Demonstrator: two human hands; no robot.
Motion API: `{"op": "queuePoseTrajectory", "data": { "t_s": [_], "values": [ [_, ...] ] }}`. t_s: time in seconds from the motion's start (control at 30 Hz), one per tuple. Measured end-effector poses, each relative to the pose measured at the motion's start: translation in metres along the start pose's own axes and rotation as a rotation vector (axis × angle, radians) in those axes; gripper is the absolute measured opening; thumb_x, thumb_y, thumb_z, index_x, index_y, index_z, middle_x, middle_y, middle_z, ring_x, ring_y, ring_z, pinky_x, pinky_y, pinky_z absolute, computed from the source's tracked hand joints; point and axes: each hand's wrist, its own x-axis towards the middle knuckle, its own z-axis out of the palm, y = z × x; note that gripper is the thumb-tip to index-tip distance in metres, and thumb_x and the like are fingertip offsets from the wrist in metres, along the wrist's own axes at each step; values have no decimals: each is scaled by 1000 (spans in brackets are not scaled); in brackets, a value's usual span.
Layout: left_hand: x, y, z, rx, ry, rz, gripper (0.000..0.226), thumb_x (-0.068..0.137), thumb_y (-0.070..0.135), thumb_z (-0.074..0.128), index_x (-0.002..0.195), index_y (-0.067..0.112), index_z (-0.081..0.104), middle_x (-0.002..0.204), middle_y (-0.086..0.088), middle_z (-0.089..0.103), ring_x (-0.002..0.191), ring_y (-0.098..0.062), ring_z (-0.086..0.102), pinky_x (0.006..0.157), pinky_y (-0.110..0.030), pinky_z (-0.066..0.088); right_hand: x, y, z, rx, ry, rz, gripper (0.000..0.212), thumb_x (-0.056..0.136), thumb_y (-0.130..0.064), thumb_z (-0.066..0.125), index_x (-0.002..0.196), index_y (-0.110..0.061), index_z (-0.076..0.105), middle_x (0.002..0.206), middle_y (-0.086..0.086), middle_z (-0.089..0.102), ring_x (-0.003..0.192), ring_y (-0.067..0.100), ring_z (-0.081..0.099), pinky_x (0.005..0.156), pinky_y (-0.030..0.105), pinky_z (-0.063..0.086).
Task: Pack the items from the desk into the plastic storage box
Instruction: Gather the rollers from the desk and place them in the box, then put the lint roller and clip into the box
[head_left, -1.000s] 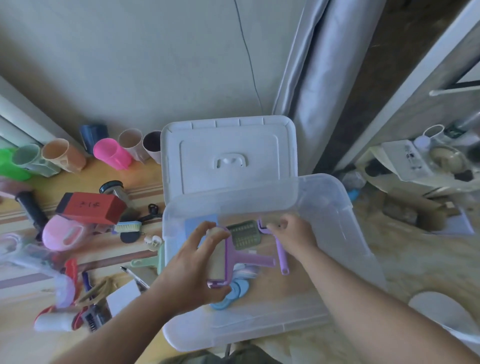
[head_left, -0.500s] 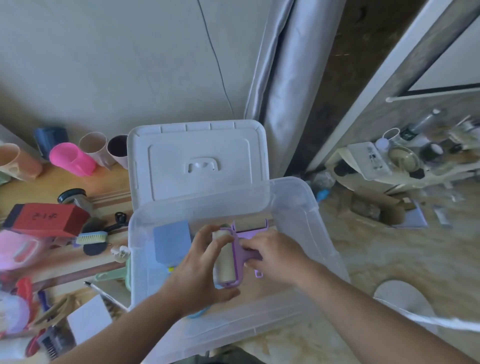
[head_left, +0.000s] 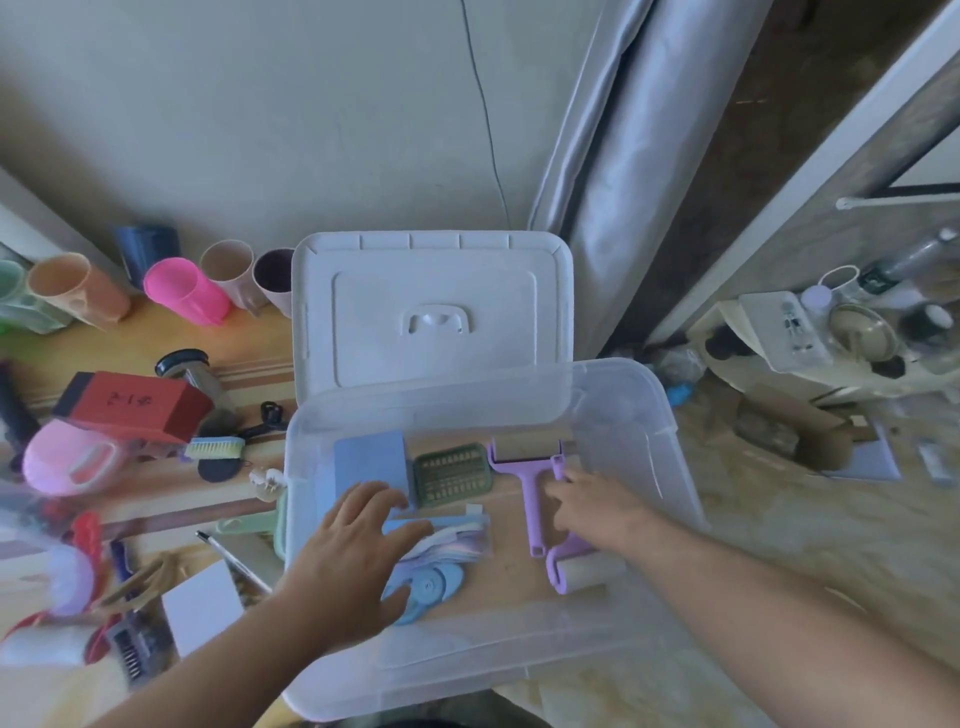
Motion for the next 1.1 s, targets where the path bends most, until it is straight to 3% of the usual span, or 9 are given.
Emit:
{"op": "queuePoseTrajectory", "data": {
  "t_s": [0.1,0.2,0.33,0.5,0.7,0.77,0.87,0.97,1.1],
  "values": [
    [1,3,-2,-12,66,-8,54,64,51,81,114,36,66,106,5,59,105,-24,55,87,-45,58,2,5,12,80,52,101,26,77,-22,67,99,-36,65,128,-7,52,104,20,58,79,34,51],
    [5,8,-7,25,67,-51,73,65,56,80,133,37,57,122,-3,57,111,-30,56,94,-46,54,-12,8,10,343,156,158,48,86,-20,63,128,-43,64,158,-11,40,132,25,49,105,36,47],
    [5,5,-29,-80,257,-98,63,81,52,71,138,30,57,138,-11,50,122,-34,50,101,-47,45,-37,-10,-26,726,389,283,84,84,-42,78,157,-30,39,162,-7,35,140,28,47,110,40,43],
    [-48,-61,-44,-199,518,-281,47,83,30,76,127,24,62,129,-7,54,114,-29,52,99,-39,42,-31,-72,-101,739,900,172,63,81,-19,82,140,-8,61,135,12,65,122,37,62,105,38,40],
    [-169,-175,10,-100,362,-688,35,79,34,71,114,30,69,126,0,54,114,-32,50,95,-54,50,3,-206,-213,720,1122,-215,44,83,-25,70,125,-14,71,121,6,63,119,29,57,107,28,37],
    [-205,-204,19,-94,274,-824,43,74,40,70,115,29,71,126,-3,57,116,-36,52,95,-55,49,19,-258,-237,725,1097,-350,43,84,-23,71,126,-16,70,121,3,62,118,24,54,103,23,38],
    [-251,-240,29,-124,43,-957,59,70,41,75,127,35,65,130,-3,57,126,-35,47,101,-54,45,52,-329,-247,670,930,-422,45,85,-22,71,130,-19,65,122,2,60,117,27,52,97,39,49],
    [-281,-260,46,-133,-189,-873,78,70,47,76,144,44,49,144,2,49,138,-31,40,111,-49,38,91,-380,-236,569,592,-329,48,91,-23,65,138,-21,57,130,1,54,125,27,45,95,48,52],
    [-291,-271,64,-224,-297,-798,87,79,43,69,154,53,26,154,10,28,143,-25,31,118,-43,35,132,-420,-224,355,268,-205,49,94,-24,53,141,-29,45,140,0,43,133,30,40,92,45,48]
  ]
}}
